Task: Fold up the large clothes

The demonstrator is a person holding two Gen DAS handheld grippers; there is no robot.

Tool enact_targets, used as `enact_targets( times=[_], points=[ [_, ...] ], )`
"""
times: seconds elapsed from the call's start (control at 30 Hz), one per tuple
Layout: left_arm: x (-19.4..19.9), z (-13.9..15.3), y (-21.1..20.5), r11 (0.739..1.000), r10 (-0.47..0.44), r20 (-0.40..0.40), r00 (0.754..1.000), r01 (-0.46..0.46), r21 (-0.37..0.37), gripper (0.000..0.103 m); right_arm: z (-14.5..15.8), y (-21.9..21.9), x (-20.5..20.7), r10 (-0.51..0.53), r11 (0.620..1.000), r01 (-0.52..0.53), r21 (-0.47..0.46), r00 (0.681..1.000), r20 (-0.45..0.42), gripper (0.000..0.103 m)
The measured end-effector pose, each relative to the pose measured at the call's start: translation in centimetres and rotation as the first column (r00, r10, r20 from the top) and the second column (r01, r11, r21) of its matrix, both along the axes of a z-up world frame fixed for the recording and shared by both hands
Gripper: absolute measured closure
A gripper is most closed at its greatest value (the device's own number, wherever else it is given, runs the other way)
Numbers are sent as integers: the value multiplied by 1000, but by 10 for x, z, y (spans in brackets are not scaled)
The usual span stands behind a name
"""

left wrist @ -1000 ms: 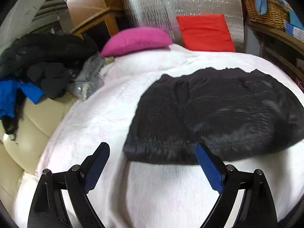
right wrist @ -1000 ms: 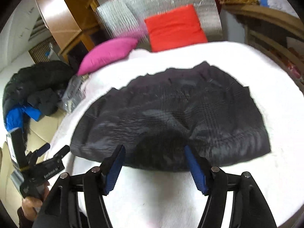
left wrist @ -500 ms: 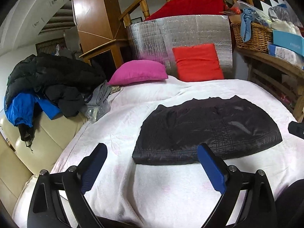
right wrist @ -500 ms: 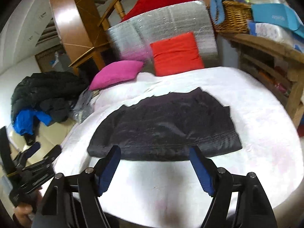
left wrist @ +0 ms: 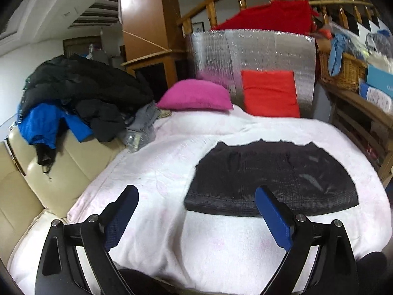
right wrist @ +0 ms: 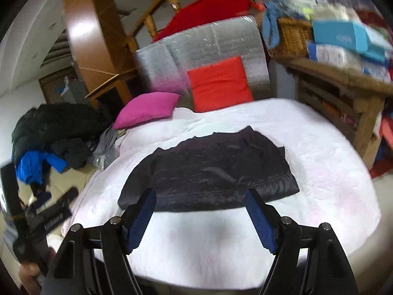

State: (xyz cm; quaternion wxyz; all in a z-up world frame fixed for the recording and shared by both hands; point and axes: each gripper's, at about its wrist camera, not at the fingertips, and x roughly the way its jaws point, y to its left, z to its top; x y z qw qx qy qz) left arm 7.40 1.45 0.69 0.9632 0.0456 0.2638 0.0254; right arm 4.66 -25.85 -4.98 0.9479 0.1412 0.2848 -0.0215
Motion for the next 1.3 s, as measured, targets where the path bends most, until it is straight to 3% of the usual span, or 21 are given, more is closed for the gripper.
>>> enact_targets(
  times=[0.13, 0.37, 0.6, 1.3],
  points=[
    [-38, 23, 4, 1000, -1, 50, 999, 1, -3, 0, 15, 35, -42, -42, 992, 43, -122, 999, 9, 25],
    [-89, 53, 10, 1000, -21, 136, 990, 21, 4, 0, 28, 43, -72, -83, 993, 82, -88, 996, -10, 25],
    [-99, 62, 8, 1000, -17, 164, 986, 13, 21, 0, 38, 33, -82, -130, 990, 130, -56, 991, 4, 25],
    [-102, 61, 9, 1000, -26, 151, 988, 24, 11, 0, 38, 32, -80, -130, 991, 130, -40, 991, -10, 25]
  ],
)
